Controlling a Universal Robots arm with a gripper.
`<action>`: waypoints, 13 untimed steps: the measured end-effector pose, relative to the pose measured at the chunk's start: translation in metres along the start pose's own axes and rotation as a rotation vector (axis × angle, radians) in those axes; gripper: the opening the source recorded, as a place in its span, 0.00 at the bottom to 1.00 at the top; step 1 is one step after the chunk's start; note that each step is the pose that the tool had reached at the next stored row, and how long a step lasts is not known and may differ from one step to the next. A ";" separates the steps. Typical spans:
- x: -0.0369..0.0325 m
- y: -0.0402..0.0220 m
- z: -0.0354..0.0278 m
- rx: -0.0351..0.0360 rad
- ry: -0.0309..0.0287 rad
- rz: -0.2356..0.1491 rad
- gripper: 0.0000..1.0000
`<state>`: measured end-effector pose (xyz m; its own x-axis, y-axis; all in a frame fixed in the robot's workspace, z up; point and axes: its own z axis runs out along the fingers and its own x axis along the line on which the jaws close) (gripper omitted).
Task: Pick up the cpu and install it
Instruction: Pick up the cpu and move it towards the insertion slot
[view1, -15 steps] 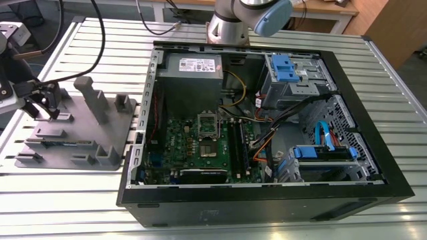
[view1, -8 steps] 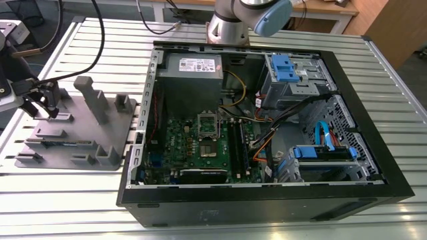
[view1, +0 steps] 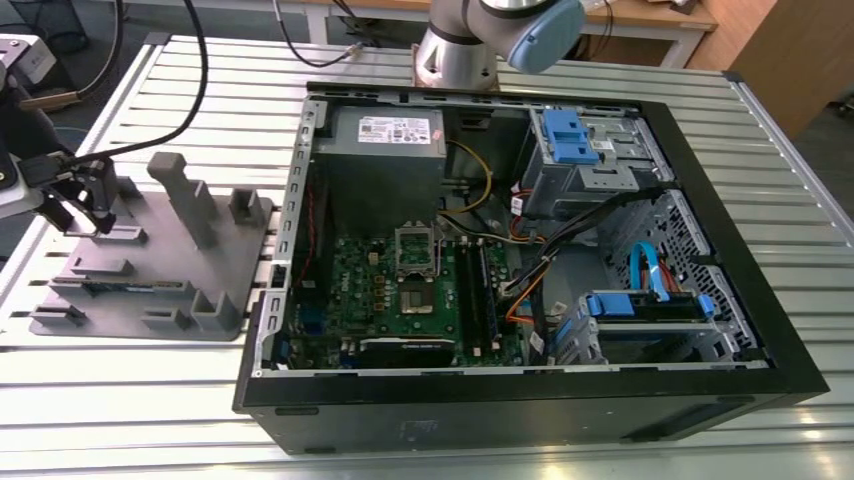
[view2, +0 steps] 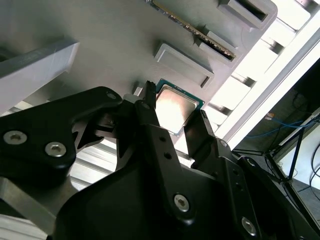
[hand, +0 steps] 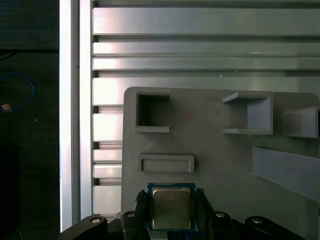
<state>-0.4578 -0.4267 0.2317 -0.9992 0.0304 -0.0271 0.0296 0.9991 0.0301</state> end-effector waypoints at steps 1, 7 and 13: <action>0.0000 0.0000 0.0000 -0.0001 -0.0001 0.000 0.47; 0.0000 0.0000 -0.0010 0.0002 0.0002 0.000 0.47; -0.0001 0.0001 -0.0037 0.0002 0.0003 0.000 0.47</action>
<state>-0.4579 -0.4267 0.2354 -0.9992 0.0304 -0.0268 0.0296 0.9991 0.0299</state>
